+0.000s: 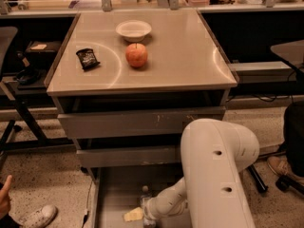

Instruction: Pick blue plastic bottle from bottom drawer and place on counter

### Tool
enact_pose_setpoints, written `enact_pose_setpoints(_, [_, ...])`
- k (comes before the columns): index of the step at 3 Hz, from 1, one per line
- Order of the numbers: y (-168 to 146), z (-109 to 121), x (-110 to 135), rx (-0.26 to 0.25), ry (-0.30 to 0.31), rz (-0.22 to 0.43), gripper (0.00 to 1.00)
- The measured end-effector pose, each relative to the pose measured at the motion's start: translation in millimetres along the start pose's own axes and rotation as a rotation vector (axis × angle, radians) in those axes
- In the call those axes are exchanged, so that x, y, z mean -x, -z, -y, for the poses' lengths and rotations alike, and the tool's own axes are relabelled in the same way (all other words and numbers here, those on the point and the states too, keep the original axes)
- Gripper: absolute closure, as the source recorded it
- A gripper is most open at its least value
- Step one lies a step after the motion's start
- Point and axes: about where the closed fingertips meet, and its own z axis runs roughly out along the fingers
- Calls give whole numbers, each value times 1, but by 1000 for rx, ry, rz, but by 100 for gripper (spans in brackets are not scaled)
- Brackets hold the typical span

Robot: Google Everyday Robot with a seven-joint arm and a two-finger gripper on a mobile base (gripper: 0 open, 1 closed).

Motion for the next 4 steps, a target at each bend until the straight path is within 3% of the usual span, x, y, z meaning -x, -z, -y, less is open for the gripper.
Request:
enact_pose_setpoints(3, [-44,38,-7,-59,-33,-16,0])
enact_pose_setpoints(4, [-85,45,7,-74,-62,-32,0])
